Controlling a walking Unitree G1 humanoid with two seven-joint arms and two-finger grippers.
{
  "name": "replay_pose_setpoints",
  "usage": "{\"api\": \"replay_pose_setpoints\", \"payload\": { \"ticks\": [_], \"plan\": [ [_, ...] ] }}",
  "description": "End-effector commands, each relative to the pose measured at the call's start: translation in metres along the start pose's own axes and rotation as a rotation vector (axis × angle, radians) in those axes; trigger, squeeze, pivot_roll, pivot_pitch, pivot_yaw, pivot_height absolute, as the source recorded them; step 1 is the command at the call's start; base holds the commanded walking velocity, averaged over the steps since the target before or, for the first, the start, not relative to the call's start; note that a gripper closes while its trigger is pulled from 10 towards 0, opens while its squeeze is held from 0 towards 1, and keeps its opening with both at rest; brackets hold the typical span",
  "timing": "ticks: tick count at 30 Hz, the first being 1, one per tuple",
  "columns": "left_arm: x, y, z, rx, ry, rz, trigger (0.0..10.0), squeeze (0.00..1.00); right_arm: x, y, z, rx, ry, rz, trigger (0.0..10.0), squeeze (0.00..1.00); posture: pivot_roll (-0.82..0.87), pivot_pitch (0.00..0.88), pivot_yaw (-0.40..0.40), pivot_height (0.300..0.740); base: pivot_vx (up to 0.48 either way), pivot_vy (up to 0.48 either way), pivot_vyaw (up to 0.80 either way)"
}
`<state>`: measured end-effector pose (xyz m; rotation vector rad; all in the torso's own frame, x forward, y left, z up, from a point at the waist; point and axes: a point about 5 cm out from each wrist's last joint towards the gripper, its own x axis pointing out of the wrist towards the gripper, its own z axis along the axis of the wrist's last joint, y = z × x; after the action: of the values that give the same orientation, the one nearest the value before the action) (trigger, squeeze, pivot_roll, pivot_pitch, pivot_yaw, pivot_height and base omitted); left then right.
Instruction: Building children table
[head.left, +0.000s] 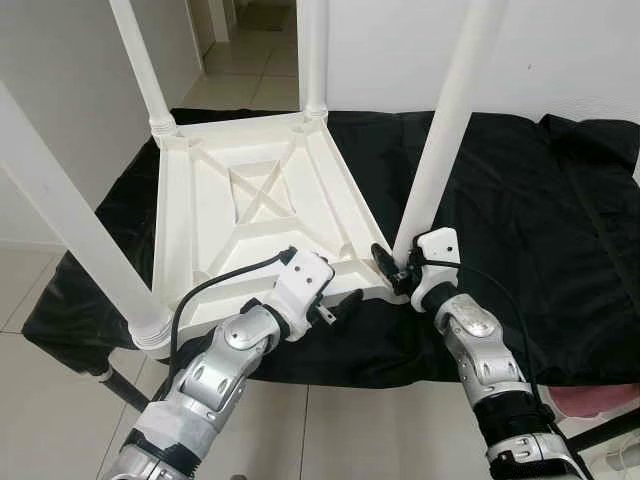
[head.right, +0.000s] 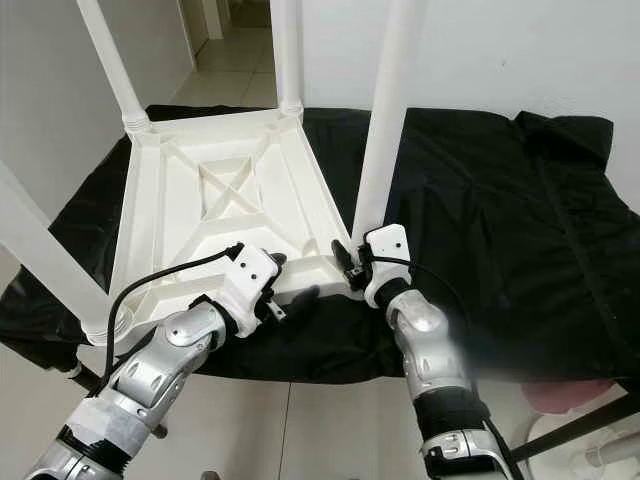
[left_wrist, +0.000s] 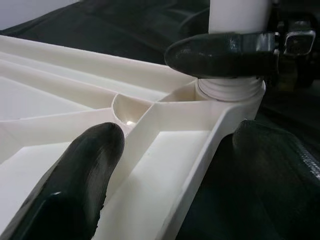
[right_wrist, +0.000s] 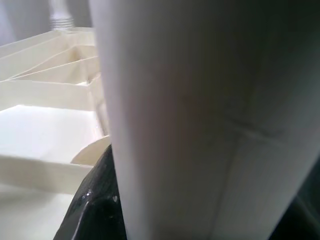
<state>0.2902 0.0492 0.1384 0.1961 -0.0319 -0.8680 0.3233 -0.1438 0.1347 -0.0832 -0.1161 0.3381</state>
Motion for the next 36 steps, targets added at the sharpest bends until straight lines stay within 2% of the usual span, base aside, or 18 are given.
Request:
{"api": "replay_pose_setpoints", "payload": {
  "ticks": [1,7,11,12,13,17,22,29,32,36],
  "plan": [
    [0.002,-0.006,0.0,0.008,-0.003,-0.099,10.0,0.0,-0.001,0.003,-0.002,0.011,0.011,-0.009,10.0,0.0,-0.01,0.026,-0.008,0.74,0.0,0.0,0.0],
    [0.004,0.0,0.004,0.001,-0.023,-0.04,10.0,0.0,-0.008,0.005,-0.008,0.009,0.008,-0.09,10.0,0.0,0.02,0.023,-0.052,0.74,0.0,0.0,0.0],
    [0.004,0.0,0.005,0.002,-0.024,-0.031,10.0,0.0,-0.011,-0.001,-0.01,0.015,0.013,-0.14,10.0,0.0,0.04,0.03,-0.079,0.74,0.0,0.0,0.0],
    [0.004,0.0,0.005,0.002,-0.024,-0.031,10.0,0.0,-0.011,-0.001,-0.01,0.015,0.013,-0.14,10.0,0.0,0.04,0.03,-0.079,0.74,0.0,0.0,0.0],
    [0.001,-0.001,0.003,0.002,-0.021,-0.031,10.0,0.0,-0.013,-0.002,-0.008,0.018,0.008,-0.2,10.0,0.0,0.04,0.03,-0.079,0.74,0.0,0.0,0.0],
    [0.0,-0.001,0.001,-0.002,-0.017,-0.026,10.0,0.0,-0.014,-0.001,-0.007,0.024,0.002,-0.239,10.0,0.0,0.03,0.035,-0.079,0.74,0.0,0.0,0.0],
    [0.001,-0.004,0.0,-0.006,-0.015,-0.034,10.0,0.0,-0.02,-0.002,-0.012,0.069,0.019,-0.422,10.0,0.0,0.02,0.037,-0.071,0.74,0.0,0.0,0.0],
    [0.005,-0.006,0.001,0.0,-0.017,-0.049,10.0,0.0,-0.022,0.004,-0.01,0.1,0.014,-0.574,10.0,0.0,0.01,0.034,-0.06,0.74,0.0,0.0,0.0],
    [0.006,-0.006,0.002,0.003,-0.019,-0.053,10.0,0.0,-0.02,0.008,-0.01,0.107,0.02,-0.591,10.0,0.0,0.01,0.034,-0.057,0.74,0.0,0.0,0.0],
    [0.006,-0.006,0.003,0.003,-0.021,-0.057,10.0,0.0,-0.018,0.014,-0.006,0.099,-0.01,-0.528,10.0,0.0,0.0,0.033,-0.055,0.74,0.0,0.0,0.0]
  ]
}}
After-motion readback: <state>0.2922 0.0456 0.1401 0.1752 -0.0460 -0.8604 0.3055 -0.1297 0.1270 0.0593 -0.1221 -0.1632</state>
